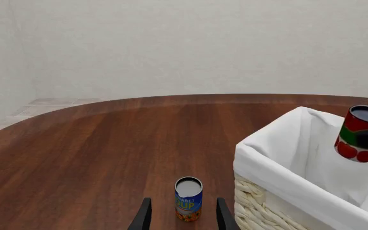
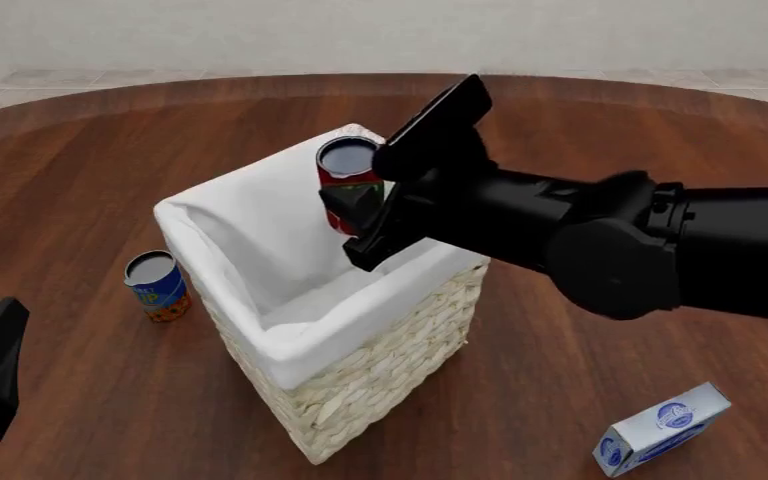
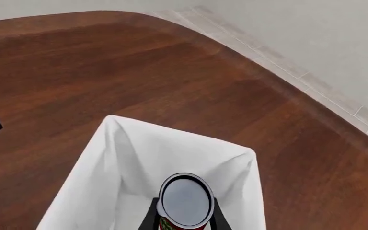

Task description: Pick up the tomato sauce, and put it in the basket.

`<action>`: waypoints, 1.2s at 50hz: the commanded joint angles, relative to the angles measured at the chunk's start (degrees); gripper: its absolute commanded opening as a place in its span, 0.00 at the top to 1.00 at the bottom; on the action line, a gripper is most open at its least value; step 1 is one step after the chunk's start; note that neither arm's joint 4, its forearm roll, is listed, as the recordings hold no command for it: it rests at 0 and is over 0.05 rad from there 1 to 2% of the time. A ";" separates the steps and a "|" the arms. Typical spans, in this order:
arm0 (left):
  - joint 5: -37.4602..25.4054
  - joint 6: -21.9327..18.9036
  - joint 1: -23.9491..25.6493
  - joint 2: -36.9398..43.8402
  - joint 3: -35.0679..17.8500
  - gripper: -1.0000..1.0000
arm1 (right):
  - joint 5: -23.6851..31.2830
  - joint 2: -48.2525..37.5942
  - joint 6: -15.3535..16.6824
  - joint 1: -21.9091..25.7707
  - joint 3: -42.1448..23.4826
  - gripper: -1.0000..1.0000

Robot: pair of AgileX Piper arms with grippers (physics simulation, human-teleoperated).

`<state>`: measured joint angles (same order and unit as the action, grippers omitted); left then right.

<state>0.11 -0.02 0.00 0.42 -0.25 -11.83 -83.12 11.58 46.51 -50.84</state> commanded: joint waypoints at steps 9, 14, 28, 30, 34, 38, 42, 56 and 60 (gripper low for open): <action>0.00 0.00 0.00 0.00 0.00 0.00 | -0.67 -2.62 -0.70 0.70 -1.67 1.00; 0.00 0.01 0.00 -0.01 0.00 0.00 | -0.79 -3.12 -0.74 0.92 -1.88 1.00; 0.00 0.01 0.00 -0.01 0.00 0.00 | -1.60 -4.46 -0.67 1.47 -1.78 1.00; 0.00 -0.02 0.00 0.01 0.00 0.00 | -1.74 -4.66 -0.65 1.54 -1.75 1.00; 0.00 0.00 0.01 0.00 0.00 0.00 | -2.11 -5.23 -0.94 1.57 -1.60 1.00; 0.00 0.00 -0.01 0.00 0.00 0.00 | -2.16 -5.35 -0.88 1.58 -1.60 1.00; 0.00 0.01 0.00 0.00 0.00 0.00 | -2.54 -5.78 -0.83 1.55 -1.54 1.00; 0.00 0.01 0.01 -0.01 0.00 0.00 | -2.42 -5.80 -0.58 1.32 -1.63 0.00; 0.00 -0.01 -0.01 0.00 0.00 0.00 | -1.90 -5.39 -0.41 1.33 -1.86 0.00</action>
<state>0.11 -0.01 0.00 0.42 -0.25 -14.04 -88.75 11.32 47.89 -52.47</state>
